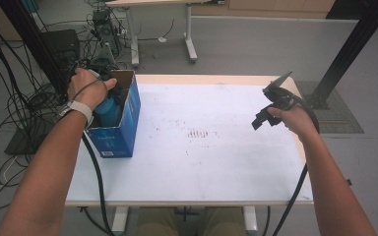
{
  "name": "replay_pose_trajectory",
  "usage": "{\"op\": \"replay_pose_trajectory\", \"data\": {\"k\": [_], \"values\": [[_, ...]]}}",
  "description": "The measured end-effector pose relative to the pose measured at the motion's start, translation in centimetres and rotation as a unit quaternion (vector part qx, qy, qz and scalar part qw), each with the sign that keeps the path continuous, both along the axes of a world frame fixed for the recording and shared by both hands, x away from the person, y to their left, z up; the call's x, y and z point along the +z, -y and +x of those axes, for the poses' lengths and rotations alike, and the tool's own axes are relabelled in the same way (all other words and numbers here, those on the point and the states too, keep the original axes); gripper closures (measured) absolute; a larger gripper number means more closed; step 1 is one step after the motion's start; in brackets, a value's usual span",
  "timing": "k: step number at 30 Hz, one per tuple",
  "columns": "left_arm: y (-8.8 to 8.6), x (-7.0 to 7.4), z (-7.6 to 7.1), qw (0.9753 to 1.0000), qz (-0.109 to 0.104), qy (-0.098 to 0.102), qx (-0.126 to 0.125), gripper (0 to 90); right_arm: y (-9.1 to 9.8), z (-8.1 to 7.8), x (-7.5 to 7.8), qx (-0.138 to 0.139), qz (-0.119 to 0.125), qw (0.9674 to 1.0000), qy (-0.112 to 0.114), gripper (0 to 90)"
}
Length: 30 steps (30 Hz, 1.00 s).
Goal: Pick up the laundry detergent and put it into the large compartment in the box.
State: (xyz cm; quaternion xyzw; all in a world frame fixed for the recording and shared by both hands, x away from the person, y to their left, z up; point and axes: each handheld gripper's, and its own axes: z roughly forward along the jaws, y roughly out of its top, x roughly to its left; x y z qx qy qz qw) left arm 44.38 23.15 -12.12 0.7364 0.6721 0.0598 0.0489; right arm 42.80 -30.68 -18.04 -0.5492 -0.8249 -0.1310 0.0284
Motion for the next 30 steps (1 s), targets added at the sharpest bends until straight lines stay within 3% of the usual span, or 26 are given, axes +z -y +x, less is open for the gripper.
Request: {"op": "replay_pose_trajectory", "data": {"k": [30], "values": [[0.5,-2.7,0.6,0.9997,0.01,-0.013,-0.017,37.4,0.1,0.2,-0.6,-0.004,0.002,1.0,-0.006,8.0]]}}
